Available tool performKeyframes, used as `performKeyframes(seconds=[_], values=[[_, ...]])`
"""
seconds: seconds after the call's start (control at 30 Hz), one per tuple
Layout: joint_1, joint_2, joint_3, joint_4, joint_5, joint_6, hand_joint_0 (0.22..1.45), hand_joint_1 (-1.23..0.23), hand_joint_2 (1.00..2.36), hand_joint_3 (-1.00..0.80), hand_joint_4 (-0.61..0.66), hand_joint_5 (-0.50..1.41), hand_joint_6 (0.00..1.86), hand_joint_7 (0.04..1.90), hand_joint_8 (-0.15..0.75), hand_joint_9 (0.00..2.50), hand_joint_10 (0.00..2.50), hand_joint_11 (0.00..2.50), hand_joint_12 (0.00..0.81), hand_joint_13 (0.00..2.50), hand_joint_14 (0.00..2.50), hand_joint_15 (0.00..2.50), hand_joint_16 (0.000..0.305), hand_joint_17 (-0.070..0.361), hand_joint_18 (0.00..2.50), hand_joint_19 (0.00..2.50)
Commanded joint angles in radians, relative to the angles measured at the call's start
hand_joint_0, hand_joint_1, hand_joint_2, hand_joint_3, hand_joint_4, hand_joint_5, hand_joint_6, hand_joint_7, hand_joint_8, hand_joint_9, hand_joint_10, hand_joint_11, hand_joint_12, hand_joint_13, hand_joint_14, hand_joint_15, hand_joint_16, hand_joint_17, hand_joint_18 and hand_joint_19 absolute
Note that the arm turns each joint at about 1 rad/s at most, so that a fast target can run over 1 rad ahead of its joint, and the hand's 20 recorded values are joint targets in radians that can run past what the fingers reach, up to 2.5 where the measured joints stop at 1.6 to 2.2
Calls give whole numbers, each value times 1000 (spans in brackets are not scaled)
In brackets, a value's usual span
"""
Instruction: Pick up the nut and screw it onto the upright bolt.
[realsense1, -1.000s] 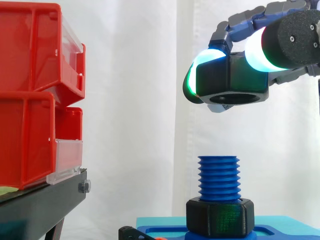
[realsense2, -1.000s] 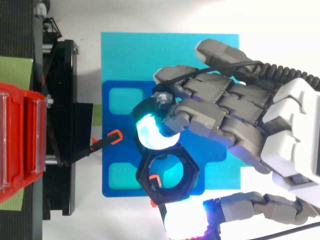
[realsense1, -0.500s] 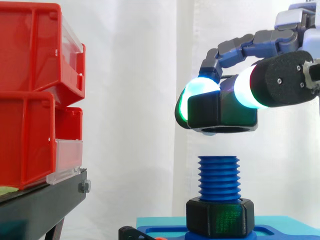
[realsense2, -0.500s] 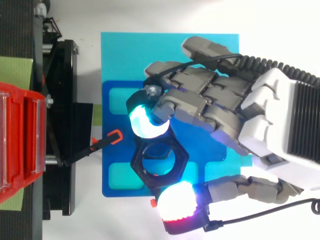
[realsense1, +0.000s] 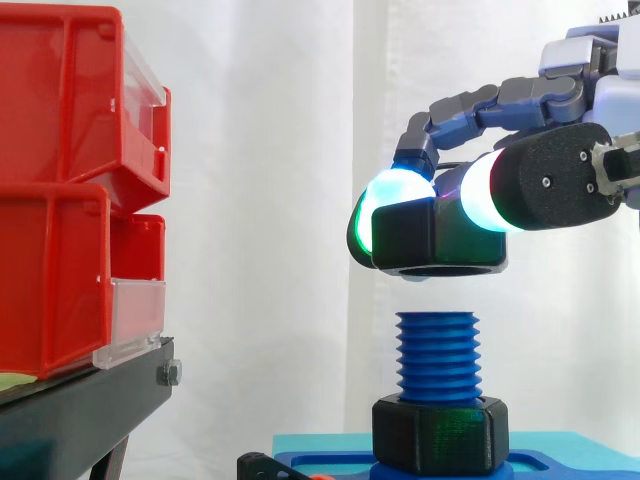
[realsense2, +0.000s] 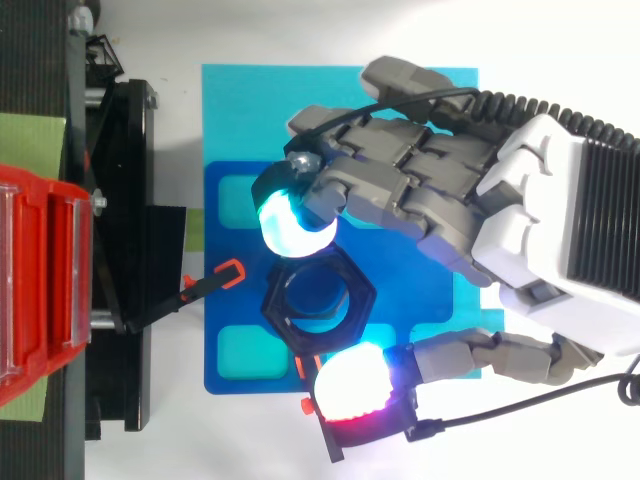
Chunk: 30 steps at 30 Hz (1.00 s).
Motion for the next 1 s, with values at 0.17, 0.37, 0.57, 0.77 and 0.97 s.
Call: performKeyframes(seconds=[0.17,0.37,0.57,0.77,0.97], values=[[-10,-18,0,-3,-35,0,547,-652,1000,-500,330,-166,503,1243,357,533,0,0,401,552,0,0,50,113,514,25],[-11,-18,-2,-3,-35,0,547,-652,1000,-500,330,-164,503,1245,359,533,0,0,401,557,0,0,50,113,514,22],[-11,-18,0,-6,-36,0,547,-650,1000,-500,332,-164,503,1247,359,537,0,0,401,568,0,0,50,112,519,28],[-16,-18,0,-8,-36,0,547,-648,1000,-500,325,-162,503,1243,360,542,0,0,401,577,0,0,50,112,521,36],[-17,-20,0,-9,-36,0,547,-648,1000,-500,329,-162,503,1247,360,544,0,0,401,585,0,0,50,112,544,32]])
